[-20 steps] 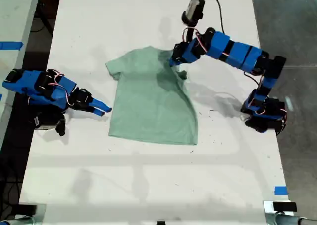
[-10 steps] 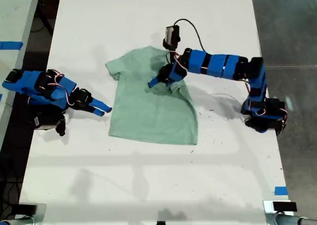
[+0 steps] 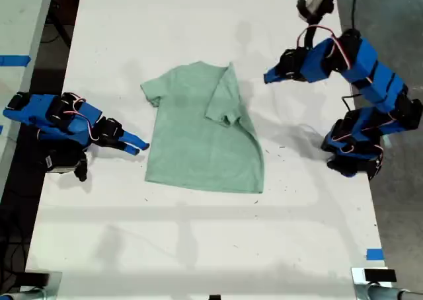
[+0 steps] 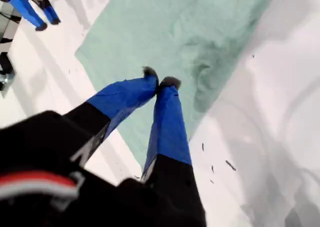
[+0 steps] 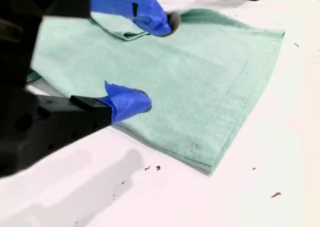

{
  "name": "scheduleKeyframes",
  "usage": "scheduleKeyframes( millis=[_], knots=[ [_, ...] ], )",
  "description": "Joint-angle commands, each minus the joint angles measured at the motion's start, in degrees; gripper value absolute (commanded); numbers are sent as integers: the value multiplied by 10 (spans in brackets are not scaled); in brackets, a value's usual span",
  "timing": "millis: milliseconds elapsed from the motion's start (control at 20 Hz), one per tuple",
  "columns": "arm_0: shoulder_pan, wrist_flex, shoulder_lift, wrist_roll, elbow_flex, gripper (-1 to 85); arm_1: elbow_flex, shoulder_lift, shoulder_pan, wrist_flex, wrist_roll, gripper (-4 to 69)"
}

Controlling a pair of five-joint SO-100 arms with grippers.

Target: Fold t shirt

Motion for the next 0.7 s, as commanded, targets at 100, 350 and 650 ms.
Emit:
scheduleKeyframes(
  millis=[100,350,650],
  knots=[
    [-3,0,3,4,1,211,517,573,-111,-98,88,5],
    [-3,0,4,4,1,211,817,647,-147,-113,125,-12],
    [-1,1,4,4,0,211,851,647,-143,-106,156,-25]
  ],
)
